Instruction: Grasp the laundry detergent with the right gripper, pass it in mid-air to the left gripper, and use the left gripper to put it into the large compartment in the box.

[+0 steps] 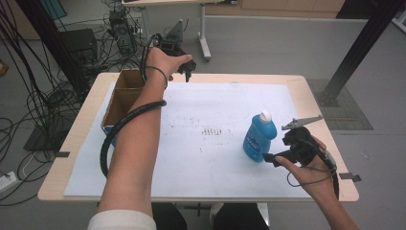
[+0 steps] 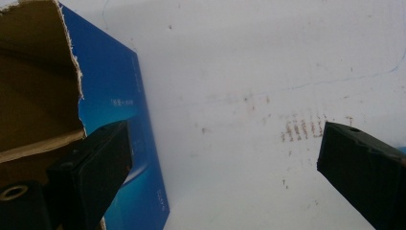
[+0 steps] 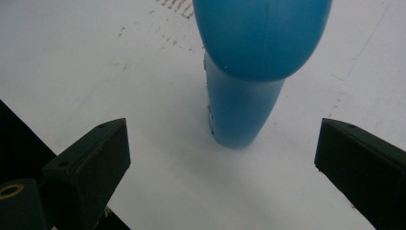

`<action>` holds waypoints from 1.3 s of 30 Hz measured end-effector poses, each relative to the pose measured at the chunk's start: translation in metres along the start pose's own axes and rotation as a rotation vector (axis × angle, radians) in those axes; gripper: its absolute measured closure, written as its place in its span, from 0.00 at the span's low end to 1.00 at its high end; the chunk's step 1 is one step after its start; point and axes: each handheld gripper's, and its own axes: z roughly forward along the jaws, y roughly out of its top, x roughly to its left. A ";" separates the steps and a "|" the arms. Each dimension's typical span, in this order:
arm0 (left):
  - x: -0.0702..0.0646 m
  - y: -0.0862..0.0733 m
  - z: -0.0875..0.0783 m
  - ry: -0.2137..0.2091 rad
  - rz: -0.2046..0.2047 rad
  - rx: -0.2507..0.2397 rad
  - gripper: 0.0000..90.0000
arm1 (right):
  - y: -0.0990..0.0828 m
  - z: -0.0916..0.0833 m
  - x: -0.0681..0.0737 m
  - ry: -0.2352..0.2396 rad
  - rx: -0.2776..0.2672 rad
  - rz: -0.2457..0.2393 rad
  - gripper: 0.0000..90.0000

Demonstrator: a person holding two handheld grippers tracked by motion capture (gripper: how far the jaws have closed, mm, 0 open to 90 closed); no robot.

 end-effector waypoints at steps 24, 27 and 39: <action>0.000 -0.001 0.003 0.001 0.008 -0.011 0.06 | -0.023 0.055 0.010 -0.111 -0.240 0.033 0.05; -0.001 0.000 0.003 0.003 0.010 -0.010 0.06 | -0.024 0.058 0.009 -0.117 -0.249 0.039 0.04; -0.005 0.002 0.004 0.002 0.017 -0.010 0.06 | -0.022 0.064 0.004 -0.115 -0.287 0.033 0.03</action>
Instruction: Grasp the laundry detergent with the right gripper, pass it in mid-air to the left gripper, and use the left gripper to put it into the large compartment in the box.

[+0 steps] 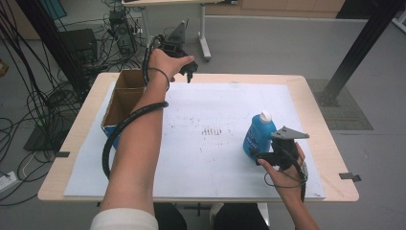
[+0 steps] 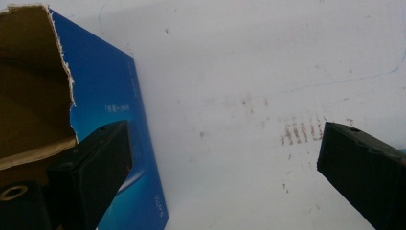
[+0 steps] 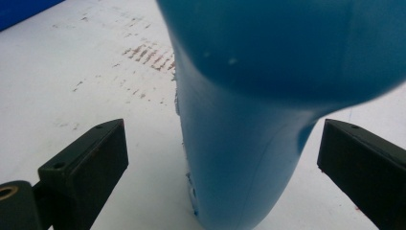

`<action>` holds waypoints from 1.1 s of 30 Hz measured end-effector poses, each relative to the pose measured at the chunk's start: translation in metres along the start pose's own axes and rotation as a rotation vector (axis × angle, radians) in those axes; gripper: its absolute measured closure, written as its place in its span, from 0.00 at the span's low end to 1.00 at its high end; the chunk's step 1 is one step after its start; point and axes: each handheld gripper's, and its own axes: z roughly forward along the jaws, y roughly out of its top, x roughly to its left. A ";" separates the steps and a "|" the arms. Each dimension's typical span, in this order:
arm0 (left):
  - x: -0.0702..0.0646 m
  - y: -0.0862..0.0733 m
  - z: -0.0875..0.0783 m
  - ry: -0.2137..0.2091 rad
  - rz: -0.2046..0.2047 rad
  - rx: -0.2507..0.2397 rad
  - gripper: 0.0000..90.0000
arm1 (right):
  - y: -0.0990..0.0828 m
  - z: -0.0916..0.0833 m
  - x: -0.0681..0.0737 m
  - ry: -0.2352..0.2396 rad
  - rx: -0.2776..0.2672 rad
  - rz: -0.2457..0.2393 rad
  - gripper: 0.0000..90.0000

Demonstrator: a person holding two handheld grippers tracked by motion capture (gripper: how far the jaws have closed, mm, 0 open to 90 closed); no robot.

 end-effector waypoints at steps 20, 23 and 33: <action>-0.002 0.003 0.000 -0.001 0.000 0.000 0.06 | 0.000 0.008 -0.004 0.004 -0.024 0.004 0.03; -0.003 0.003 0.000 0.001 0.000 0.000 0.06 | 0.000 0.008 -0.003 0.006 -0.027 0.002 0.03; -0.007 0.004 -0.001 0.001 0.008 0.000 0.06 | -0.001 0.009 -0.002 0.004 -0.043 -0.005 0.04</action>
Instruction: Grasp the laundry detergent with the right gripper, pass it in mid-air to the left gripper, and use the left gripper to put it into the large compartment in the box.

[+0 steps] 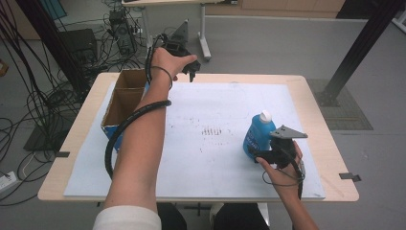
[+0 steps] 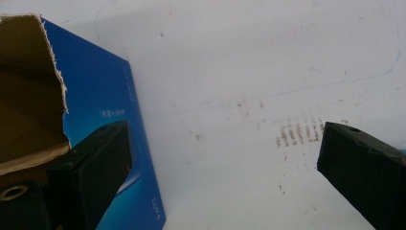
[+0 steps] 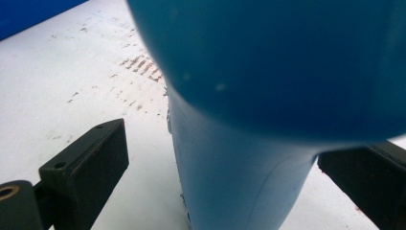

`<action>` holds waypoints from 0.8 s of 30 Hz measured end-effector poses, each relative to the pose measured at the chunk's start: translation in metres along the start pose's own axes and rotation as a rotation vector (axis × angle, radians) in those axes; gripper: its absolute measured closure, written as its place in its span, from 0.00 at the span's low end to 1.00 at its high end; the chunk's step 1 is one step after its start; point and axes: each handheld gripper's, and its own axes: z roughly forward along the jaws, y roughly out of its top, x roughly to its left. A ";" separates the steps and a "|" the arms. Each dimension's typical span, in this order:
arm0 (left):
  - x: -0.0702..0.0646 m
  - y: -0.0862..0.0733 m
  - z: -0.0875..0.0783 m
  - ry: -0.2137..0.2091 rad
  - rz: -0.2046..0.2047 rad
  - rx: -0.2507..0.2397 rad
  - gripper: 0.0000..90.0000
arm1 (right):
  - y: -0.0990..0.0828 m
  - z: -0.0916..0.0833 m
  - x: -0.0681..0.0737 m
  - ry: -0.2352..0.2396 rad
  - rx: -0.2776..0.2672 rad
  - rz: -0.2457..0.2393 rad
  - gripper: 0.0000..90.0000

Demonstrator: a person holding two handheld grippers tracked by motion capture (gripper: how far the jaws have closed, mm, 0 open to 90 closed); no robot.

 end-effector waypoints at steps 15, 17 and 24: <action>-0.002 0.000 -0.001 -0.003 0.000 -0.004 0.06 | 0.000 -0.002 -0.001 -0.002 -0.011 0.001 0.04; -0.001 0.000 -0.001 -0.003 0.002 -0.003 0.06 | 0.001 -0.002 -0.002 -0.003 -0.012 0.002 0.04; -0.002 0.001 0.001 -0.004 0.003 0.000 0.06 | -0.002 -0.001 -0.001 0.001 -0.011 0.001 0.05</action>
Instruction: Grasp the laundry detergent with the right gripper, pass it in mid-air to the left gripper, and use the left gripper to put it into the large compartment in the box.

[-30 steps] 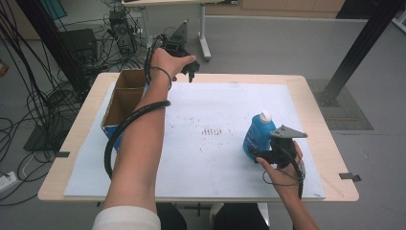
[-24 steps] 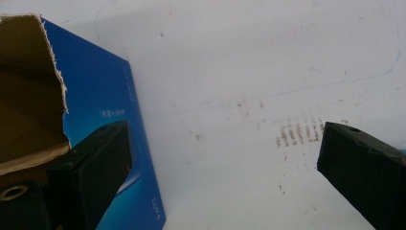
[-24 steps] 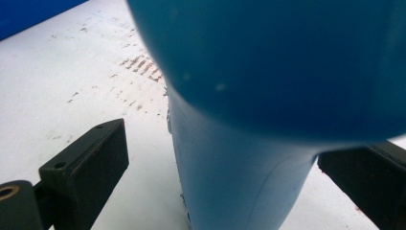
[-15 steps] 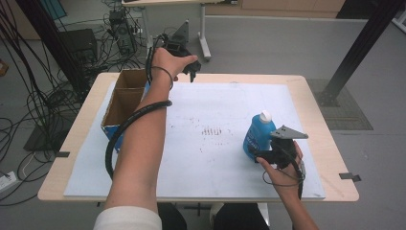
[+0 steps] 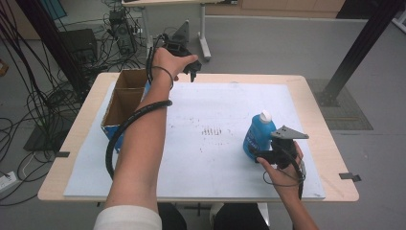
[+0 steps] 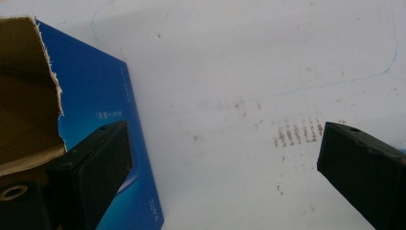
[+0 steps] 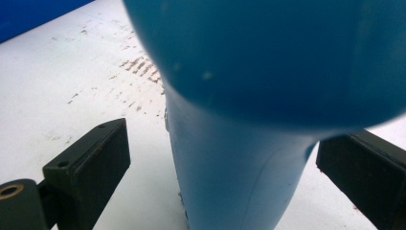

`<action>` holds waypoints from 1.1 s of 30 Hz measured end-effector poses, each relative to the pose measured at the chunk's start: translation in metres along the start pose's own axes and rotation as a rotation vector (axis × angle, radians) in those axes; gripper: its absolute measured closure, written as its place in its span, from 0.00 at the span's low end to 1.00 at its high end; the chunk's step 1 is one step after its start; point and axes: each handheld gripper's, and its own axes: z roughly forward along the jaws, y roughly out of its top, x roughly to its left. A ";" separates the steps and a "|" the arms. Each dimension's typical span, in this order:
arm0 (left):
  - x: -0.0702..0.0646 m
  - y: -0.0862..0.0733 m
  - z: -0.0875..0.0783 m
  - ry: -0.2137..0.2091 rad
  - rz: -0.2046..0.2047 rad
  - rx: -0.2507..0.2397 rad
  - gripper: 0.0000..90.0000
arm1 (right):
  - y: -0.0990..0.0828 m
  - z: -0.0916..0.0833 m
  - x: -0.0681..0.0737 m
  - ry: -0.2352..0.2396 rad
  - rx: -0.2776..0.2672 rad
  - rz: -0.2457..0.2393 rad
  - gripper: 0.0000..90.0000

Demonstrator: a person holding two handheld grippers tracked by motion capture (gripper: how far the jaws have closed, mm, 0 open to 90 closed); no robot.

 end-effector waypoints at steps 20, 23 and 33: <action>-0.002 0.002 -0.002 0.001 0.003 -0.004 0.06 | 0.000 -0.002 -0.001 -0.002 -0.007 0.002 0.05; -0.002 0.002 -0.002 0.001 0.007 -0.006 0.06 | -0.001 -0.002 -0.002 -0.004 -0.008 0.002 0.05; -0.002 0.003 -0.001 0.001 0.000 -0.007 0.06 | 0.000 -0.003 -0.002 -0.004 -0.009 0.001 0.05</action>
